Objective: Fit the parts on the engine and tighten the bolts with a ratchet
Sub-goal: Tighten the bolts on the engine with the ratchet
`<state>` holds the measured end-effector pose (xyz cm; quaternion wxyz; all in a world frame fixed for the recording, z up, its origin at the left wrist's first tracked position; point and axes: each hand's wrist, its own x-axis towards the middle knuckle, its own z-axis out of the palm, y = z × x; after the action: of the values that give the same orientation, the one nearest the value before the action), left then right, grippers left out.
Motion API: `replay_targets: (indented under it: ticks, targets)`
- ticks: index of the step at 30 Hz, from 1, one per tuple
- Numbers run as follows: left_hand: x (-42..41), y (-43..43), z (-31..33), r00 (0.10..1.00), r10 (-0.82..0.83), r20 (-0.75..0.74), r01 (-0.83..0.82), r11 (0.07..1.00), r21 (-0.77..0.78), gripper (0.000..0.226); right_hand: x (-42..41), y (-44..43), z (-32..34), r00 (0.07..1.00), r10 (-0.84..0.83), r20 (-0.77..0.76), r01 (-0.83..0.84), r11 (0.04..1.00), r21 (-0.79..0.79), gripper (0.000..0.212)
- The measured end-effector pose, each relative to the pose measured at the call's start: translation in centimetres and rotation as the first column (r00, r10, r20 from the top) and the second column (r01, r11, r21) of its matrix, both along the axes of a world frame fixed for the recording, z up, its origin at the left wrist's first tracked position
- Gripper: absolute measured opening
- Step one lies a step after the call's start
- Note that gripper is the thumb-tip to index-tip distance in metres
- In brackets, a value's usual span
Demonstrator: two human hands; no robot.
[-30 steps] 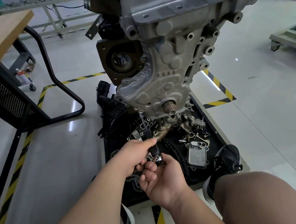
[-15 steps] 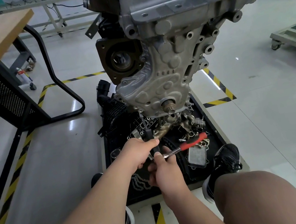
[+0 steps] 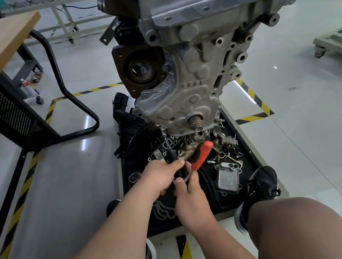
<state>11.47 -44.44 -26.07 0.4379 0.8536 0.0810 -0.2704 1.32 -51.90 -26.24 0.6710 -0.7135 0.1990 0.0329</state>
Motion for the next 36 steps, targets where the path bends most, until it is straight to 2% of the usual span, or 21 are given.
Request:
replay_targets:
  ticks: [3,5,6,8,10,13,16,19,24,27,30,32,34,36]
  targets:
    - [0.0,0.2,0.1,0.999,0.01,-0.039,-0.012,0.999,-0.051,0.044,0.6,-0.3,-0.3,0.994,-0.076,-0.076,0.092,0.968,0.234,0.038]
    - [0.0,0.2,0.1,0.998,0.019,-0.064,-0.024,0.997,-0.078,0.043,0.9,-0.5,-0.2,0.98,-0.121,-0.156,0.172,0.912,0.372,0.023]
    - [0.0,0.2,0.1,0.997,0.016,-0.076,-0.023,0.996,-0.092,0.043,1.0,-0.5,0.0,0.973,-0.128,-0.195,0.201,0.882,0.426,0.023]
    - [0.0,0.2,0.2,0.996,0.003,-0.094,-0.014,0.992,-0.126,0.043,1.1,-0.4,0.1,0.966,-0.107,-0.234,0.214,0.837,0.503,0.043]
    - [0.1,0.2,0.2,0.996,-0.003,-0.095,-0.011,0.99,-0.141,0.041,1.1,-0.4,0.1,0.966,-0.095,-0.24,0.216,0.804,0.554,0.056]
    - [0.1,0.2,0.2,0.995,-0.013,-0.099,-0.002,0.989,-0.151,0.041,1.2,-0.5,0.0,0.964,-0.091,-0.25,0.235,0.733,0.638,0.062]
    - [0.1,0.1,0.1,0.993,-0.018,-0.115,-0.001,0.986,-0.167,0.043,1.2,-0.4,0.1,0.953,-0.047,-0.3,0.269,0.587,0.764,0.065]
    - [0.1,0.1,0.0,0.992,0.0,-0.128,-0.021,0.986,-0.166,0.045,1.2,-0.3,0.4,0.934,-0.031,-0.355,0.329,0.459,0.825,0.069]
    - [0.0,0.2,-0.2,0.994,-0.012,-0.105,-0.004,0.989,-0.145,0.05,1.5,-0.1,0.5,0.911,-0.037,-0.41,0.39,0.395,0.831,0.072]
    - [-0.1,0.0,-0.1,0.998,0.022,-0.065,-0.028,0.995,-0.097,0.04,1.5,0.0,0.5,0.908,-0.023,-0.419,0.388,0.43,0.816,0.067]
    - [-0.1,-0.2,-0.3,0.999,0.04,-0.025,-0.041,0.998,-0.052,0.036,1.4,0.0,0.3,0.904,-0.057,-0.424,0.393,0.503,0.77,0.058]
    - [-0.1,-0.3,-0.4,0.999,0.037,0.001,-0.037,0.999,-0.028,0.038,1.3,-0.1,0.2,0.898,-0.124,-0.422,0.406,0.602,0.688,0.041]
    - [-0.1,-0.4,-0.4,0.999,0.035,0.033,-0.035,0.999,-0.004,0.043,1.2,-0.2,0.2,0.908,-0.188,-0.374,0.381,0.741,0.553,0.026]
    - [-0.1,-0.6,-0.4,0.998,0.034,0.053,-0.035,0.999,0.006,0.045,1.1,-0.2,0.2,0.931,-0.223,-0.29,0.326,0.865,0.382,0.021]
